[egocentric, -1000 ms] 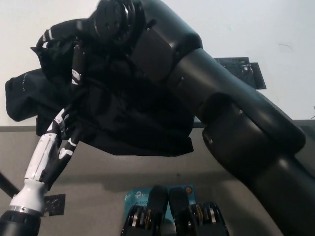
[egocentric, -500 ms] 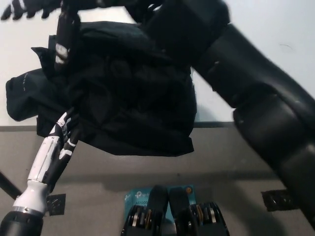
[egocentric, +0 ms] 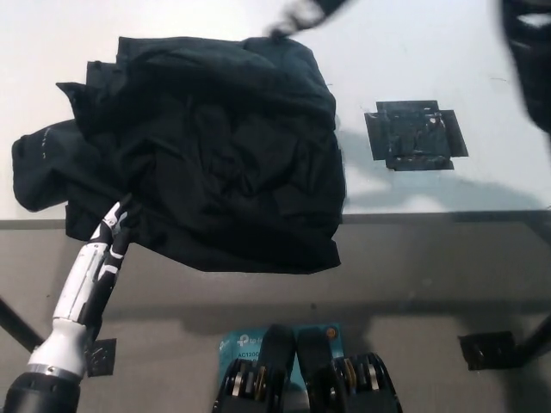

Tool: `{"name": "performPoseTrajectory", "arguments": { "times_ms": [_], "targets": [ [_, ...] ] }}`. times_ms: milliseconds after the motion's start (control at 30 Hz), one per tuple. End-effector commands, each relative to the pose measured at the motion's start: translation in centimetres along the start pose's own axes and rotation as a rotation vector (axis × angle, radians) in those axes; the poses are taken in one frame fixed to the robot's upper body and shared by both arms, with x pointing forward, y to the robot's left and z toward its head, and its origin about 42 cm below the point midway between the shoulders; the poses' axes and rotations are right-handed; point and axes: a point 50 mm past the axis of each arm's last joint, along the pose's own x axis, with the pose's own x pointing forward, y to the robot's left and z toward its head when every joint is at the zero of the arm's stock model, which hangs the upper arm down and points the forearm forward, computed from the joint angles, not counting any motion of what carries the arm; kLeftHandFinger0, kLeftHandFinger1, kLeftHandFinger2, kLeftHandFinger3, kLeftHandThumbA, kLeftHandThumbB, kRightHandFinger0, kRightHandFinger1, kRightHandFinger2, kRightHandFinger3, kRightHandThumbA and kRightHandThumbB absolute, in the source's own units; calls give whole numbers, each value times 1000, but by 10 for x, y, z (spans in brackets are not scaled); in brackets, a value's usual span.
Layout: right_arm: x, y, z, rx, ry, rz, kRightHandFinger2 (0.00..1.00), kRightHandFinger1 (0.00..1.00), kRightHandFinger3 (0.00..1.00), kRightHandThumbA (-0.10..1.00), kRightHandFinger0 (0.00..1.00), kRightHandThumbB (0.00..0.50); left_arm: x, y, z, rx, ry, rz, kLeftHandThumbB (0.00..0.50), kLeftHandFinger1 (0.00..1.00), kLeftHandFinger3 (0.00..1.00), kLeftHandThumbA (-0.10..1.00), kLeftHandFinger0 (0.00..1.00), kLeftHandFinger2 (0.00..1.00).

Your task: The robot grabs the right edges of the black jacket on the table, and folds it in half

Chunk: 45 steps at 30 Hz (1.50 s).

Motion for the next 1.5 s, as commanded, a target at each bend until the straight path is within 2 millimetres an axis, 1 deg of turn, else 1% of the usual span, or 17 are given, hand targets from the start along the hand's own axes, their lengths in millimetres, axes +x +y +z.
{"name": "performPoseTrajectory", "arguments": {
  "times_ms": [0,100,200,333,433,533,633,667,700,733,800,900,967,1133,1200,1333,1467],
  "targets": [
    [-208,-41,68,-161,-267,-485,1000,1000,1000,1000,1000,423,8,12,13,-41,-107,22,0,1000,1000,970,1000,1000],
    [-235,-9,53,-112,-270,-548,1000,1000,1000,1000,1000,404,7,10,10,-58,-95,18,0,1000,1000,970,1000,1000],
    [-252,38,33,50,-300,-602,1000,1000,1000,1000,1000,379,7,12,7,-54,-89,26,0,1000,1000,972,1000,1000],
    [-254,82,13,206,-275,-633,1000,1000,1000,1000,1000,410,5,13,4,-54,-78,22,0,1000,1000,1000,1000,1000],
    [-250,132,-8,357,-221,-663,1000,1000,1000,1000,1000,413,0,12,-1,-72,-66,25,0,1000,1000,1000,1000,1000],
    [-242,188,-38,531,-143,-678,1000,1000,1000,1000,1000,378,-9,12,-7,-72,-45,26,29,1000,1000,1000,1000,1000],
    [-234,237,-72,690,-39,-679,1000,1000,1000,1000,1000,340,-18,13,-10,-84,-34,25,24,1000,1000,1000,1000,1000],
    [-234,243,-74,712,-28,-680,1000,1000,1000,1000,1000,339,-20,13,-11,-85,-31,24,24,1000,1000,1000,1000,1000],
    [-235,263,-83,761,37,-687,1000,1000,1000,1000,1000,300,-24,14,-12,-83,-23,15,36,1000,1000,1000,1000,1000],
    [-236,272,-86,772,65,-699,1000,1000,1000,1000,1000,294,-26,13,-13,-80,-19,10,37,1000,1000,1000,1000,1000],
    [-236,294,-102,786,129,-692,1000,1000,1000,1000,1000,235,-29,15,-15,-73,-16,1,60,1000,1000,1000,1000,1000],
    [-237,321,-119,831,177,-711,1000,1000,1000,1000,1000,182,-34,15,-18,-58,-9,-11,67,1000,1000,1000,1000,1000],
    [-239,336,-130,880,233,-723,1000,1000,1000,1000,1000,173,-36,14,-20,-47,5,-17,67,1000,1000,1000,1000,1000],
    [-246,355,-142,938,284,-729,1000,1000,1000,1000,1000,105,-41,13,-23,-47,19,-27,76,1000,1000,996,1000,1000],
    [-250,359,-144,957,296,-723,1000,1000,1000,1000,1000,112,-44,11,-25,-48,21,-25,55,1000,1000,981,1000,1000],
    [-257,371,-147,963,316,-700,1000,1000,1000,1000,1000,130,-52,11,-29,-37,38,-22,74,1000,1000,964,1000,1000],
    [-261,380,-147,966,324,-683,1000,1000,1000,1000,1000,104,-60,12,-32,-40,66,-25,83,1000,1000,962,1000,1000]
  ]
}}
